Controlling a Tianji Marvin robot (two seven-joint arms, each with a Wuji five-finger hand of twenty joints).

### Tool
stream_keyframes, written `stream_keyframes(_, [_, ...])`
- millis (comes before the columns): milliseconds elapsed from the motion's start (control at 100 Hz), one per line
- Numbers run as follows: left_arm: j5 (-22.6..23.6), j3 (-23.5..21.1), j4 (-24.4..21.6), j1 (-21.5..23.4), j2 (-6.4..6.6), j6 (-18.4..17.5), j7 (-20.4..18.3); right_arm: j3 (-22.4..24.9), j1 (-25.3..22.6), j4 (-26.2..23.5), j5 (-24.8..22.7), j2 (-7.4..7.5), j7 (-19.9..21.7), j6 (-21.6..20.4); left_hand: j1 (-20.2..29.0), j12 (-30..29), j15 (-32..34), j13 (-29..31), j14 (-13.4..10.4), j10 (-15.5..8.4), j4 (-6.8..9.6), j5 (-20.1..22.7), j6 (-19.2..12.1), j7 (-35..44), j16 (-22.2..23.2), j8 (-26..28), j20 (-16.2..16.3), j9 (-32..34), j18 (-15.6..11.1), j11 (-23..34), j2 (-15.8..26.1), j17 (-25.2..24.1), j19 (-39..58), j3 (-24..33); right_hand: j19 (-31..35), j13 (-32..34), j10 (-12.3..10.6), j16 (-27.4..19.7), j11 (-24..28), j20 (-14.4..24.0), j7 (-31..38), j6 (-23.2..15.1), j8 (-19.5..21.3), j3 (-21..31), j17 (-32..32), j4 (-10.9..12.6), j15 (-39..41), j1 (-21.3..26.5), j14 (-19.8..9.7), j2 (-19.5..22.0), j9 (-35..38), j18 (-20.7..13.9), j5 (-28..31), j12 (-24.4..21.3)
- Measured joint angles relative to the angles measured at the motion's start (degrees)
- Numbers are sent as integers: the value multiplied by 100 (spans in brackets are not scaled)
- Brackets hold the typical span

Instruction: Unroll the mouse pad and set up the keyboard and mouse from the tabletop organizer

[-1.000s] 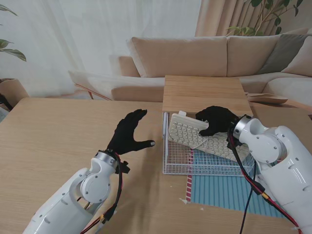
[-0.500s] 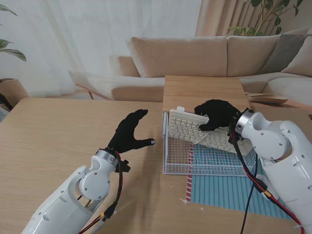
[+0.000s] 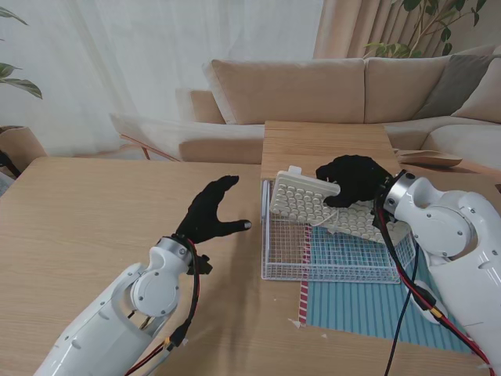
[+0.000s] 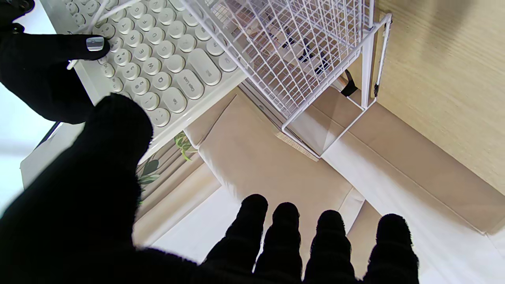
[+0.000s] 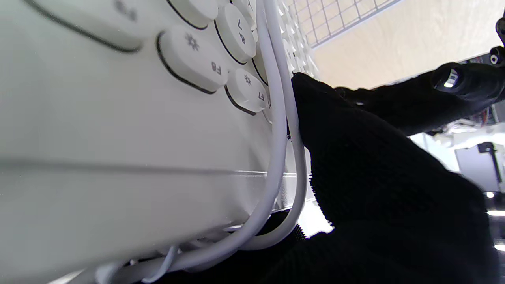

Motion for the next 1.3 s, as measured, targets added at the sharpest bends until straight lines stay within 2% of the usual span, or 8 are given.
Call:
stream_keyframes(140, [-174,45,34,-69,-12,6,-69,42,-10,-88,52,9,70,-54,0,-9,0,0,6,6,0,0,1,0,0,39,0,11,2,12,-6,63,0,1,0,0,0,13,0,1,0,0,0,12,0,0,0,0,0,-2,0,0,11,0])
stream_keyframes(350, [-474,136,73,-272,-7,-101,-352,67,-47,-181,57,11,-15,-107,1,-58,104,0,67,11,0,0,23,51,0,42,-2,12,43,60,-275,172,0,177,-51,0,-1,-23,0,2,-2,0,68,13,-1,-68,-96,-1,0,-2,0,1,11,0])
stream_keyframes(690, [-653,275,-35,-535,-56,120,-450,122,-67,-229,81,7,-13,-239,1,-60,165,0,126,14,0,0,3,81,0,48,-69,12,45,61,-348,214,0,315,-53,0,-3,-28,0,2,-3,0,77,13,-2,-68,-96,-1,0,-2,0,1,12,7])
stream_keyframes(860, [-753,317,-117,-697,-46,243,-702,53,-40,-223,165,7,-88,-346,1,-60,169,0,128,15,0,0,3,86,0,88,-70,12,47,72,-401,216,0,314,-54,0,-4,-28,0,2,-3,0,77,13,-2,-68,-96,-1,0,-2,0,1,12,24])
stream_keyframes(1020, [-971,369,-117,-801,-52,305,-757,-14,1,-253,226,12,-60,-462,1,-60,235,1,133,15,0,0,2,125,0,99,-73,35,136,126,-415,217,0,314,-58,0,-6,-28,0,2,-3,0,77,13,-11,-68,-101,-1,0,-2,0,1,12,30])
stream_keyframes(1110, [-1006,381,-120,-806,-55,305,-792,-89,55,-278,289,27,6,-503,1,-60,384,7,170,15,0,0,0,252,0,158,-114,90,178,287,-477,256,-1,378,-97,0,-8,-28,0,2,-3,-4,77,13,-22,-68,-142,-1,0,-2,0,1,12,32])
stream_keyframes(1300, [-1193,406,-180,-804,-48,400,-1018,-256,182,-280,360,31,9,-550,163,275,1059,119,305,18,-1,9,-10,530,0,288,-165,196,352,1085,-544,429,-1,492,-99,0,-10,-28,0,2,-3,-5,78,13,-30,-68,-145,-1,-2,-2,0,1,13,57])
